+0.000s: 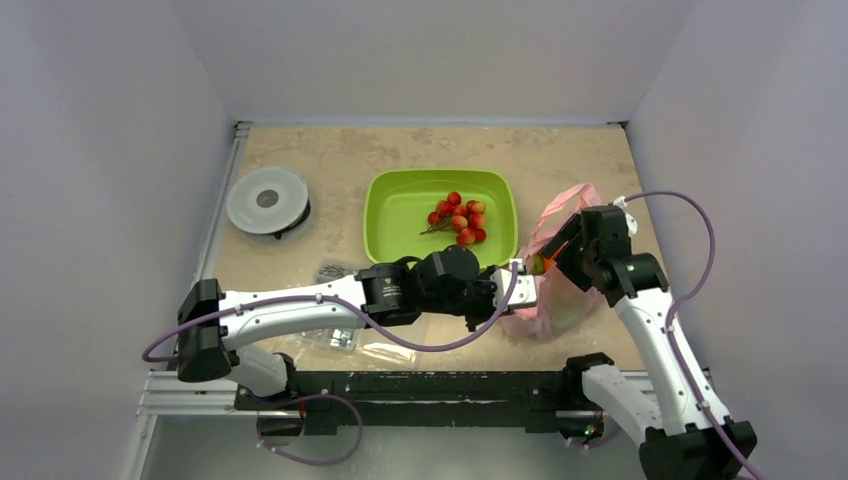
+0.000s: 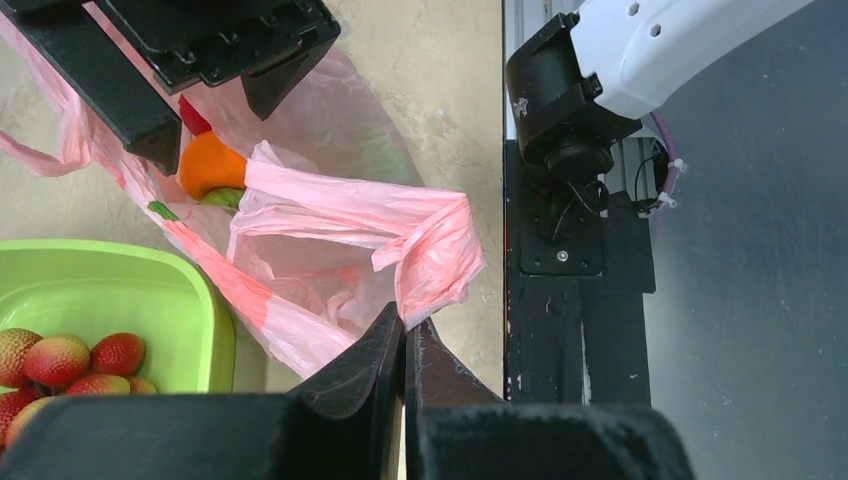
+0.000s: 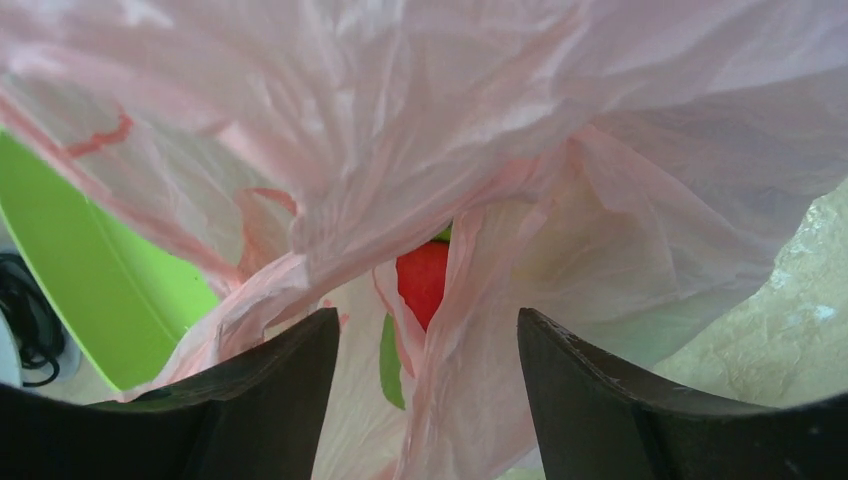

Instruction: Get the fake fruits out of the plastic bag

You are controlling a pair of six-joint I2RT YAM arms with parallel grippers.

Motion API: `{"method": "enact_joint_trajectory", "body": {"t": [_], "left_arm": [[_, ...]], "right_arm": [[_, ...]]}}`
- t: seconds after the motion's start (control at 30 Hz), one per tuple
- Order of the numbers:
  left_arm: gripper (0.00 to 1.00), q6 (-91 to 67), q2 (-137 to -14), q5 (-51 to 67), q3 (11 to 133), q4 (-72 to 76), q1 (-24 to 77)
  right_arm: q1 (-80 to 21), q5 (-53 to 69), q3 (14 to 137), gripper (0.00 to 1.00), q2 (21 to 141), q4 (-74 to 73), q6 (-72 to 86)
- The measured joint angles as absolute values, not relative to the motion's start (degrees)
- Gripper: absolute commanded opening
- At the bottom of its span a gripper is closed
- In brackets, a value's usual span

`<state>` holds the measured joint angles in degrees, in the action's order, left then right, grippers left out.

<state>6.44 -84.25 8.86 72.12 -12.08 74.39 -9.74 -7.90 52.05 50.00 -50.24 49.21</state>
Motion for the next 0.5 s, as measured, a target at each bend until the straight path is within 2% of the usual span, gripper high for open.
{"method": "enact_joint_trajectory", "body": {"t": [0.07,0.13,0.17,0.2,0.23,0.27,0.3,0.33,0.5], "left_arm": [[0.0,6.5,-84.2,8.9,72.2,-12.4,74.4],[0.0,6.5,-84.3,9.2,72.8,-13.3,74.4],[0.0,6.5,-84.3,9.5,73.2,-13.8,74.4],[0.02,6.5,-84.3,9.9,73.6,-14.3,74.4],[0.2,6.4,-84.3,10.6,74.1,-15.1,74.4],[0.49,6.0,-84.3,11.0,74.8,-16.0,74.4],[0.83,5.3,-84.4,11.6,75.6,-17.0,74.1],[0.98,4.0,-84.7,12.6,76.7,-18.6,73.8],[1.0,-5.7,-85.4,18.0,81.3,-22.2,67.0]], "right_arm": [[-9.7,-8.0,51.6,0.6,51.2,-49.5,49.5],[-9.7,-8.3,51.0,0.18,51.4,-48.5,49.8],[-9.7,-8.4,50.6,0.0,51.2,-48.1,49.6],[-9.7,-8.6,49.9,0.0,50.9,-47.2,49.7],[-9.7,-8.9,49.3,0.0,50.7,-46.8,50.0],[-9.7,-9.2,49.1,0.0,50.6,-46.9,49.9],[-9.7,-9.5,49.1,0.0,50.6,-47.0,49.4],[-9.7,-9.7,49.1,0.0,50.4,-47.0,48.8],[-9.7,-9.5,48.6,0.0,41.5,-46.2,46.5]]}}
